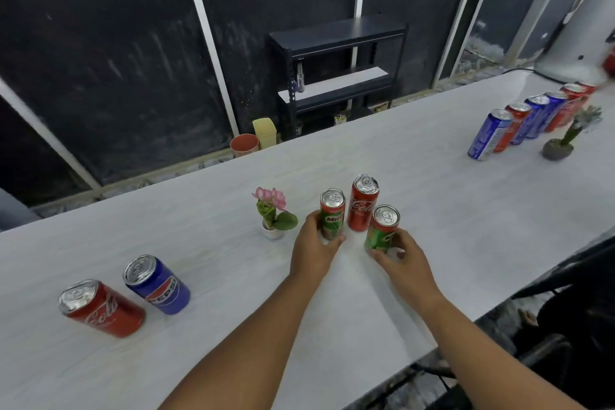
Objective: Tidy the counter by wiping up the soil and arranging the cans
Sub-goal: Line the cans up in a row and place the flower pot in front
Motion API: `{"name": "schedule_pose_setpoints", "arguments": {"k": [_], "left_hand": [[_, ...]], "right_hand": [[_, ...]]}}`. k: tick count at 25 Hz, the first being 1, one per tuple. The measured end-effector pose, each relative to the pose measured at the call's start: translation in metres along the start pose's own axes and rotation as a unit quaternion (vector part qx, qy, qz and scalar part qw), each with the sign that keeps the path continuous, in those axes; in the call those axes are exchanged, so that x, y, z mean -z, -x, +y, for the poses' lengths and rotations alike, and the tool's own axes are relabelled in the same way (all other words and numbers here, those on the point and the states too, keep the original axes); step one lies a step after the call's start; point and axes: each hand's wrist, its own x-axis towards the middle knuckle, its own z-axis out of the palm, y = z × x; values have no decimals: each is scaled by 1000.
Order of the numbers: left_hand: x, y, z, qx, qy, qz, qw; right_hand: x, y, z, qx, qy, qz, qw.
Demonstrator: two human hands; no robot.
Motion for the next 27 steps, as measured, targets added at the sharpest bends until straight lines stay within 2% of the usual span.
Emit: {"name": "schedule_pose_setpoints", "arguments": {"k": [8,20,27], "left_hand": [[29,42,-21,-6,54,39,998],[197,191,-109,61,35,157,985],[284,250,-161,97,43,246,963]], "right_hand": [[-27,35,-11,15,1,14,1000],[-168,102,-67,61,-11,-130,990],[-233,117,-88,71,18,-167,983]]}}
